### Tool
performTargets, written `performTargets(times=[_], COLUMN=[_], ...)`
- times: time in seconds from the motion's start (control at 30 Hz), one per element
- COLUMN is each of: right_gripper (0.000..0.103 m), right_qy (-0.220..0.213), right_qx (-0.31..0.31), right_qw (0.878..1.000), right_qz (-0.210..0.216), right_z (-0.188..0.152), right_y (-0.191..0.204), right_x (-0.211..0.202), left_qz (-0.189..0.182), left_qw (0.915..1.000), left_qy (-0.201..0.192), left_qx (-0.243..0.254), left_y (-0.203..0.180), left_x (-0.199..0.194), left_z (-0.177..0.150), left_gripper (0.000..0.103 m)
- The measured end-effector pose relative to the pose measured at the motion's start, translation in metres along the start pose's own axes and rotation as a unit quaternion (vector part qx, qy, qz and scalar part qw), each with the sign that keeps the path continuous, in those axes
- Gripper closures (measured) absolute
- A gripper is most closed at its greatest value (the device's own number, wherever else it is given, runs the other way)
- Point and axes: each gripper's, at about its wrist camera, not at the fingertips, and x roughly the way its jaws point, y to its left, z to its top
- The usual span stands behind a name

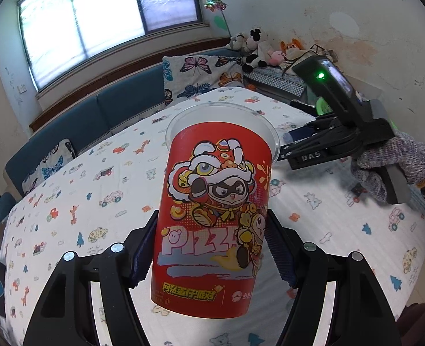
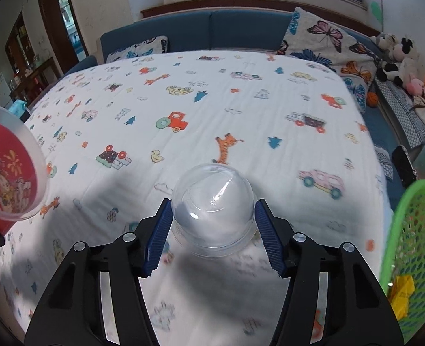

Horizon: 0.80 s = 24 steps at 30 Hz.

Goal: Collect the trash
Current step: 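Lift the red cup with the left tool while the right tool grasps the clear plastic dome, then drop the clear dome into the basket with the right tool while the left tool carries the red cup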

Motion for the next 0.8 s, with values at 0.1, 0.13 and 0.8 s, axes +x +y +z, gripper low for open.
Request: performTargets(times=[0.1,0.13,0.8], right_gripper=[0.044,0.044,0.044], right_qy=[-0.009,-0.012,-0.015], right_qx=[0.013,0.018,0.132], right_qw=[1.0,1.0,0.981], right_qz=[-0.004,-0.005,-0.141], right_z=[-0.008,-0.011,-0.098], right_y=[-0.011,-0.015,-0.174], right_x=[-0.018,-0.024,-0.123], left_qz=[-0.007,-0.01,-0.094], left_qw=[1.0,0.9999,0.9931], left_qy=[-0.006,-0.008,-0.032], left_qx=[0.004,0.005,0.061], left_y=[-0.008,-0.012,-0.119], left_x=[0.0,0.0,0.033], left_z=[0.004,0.006,0.067], left_gripper=[0.036,0.036,0.036])
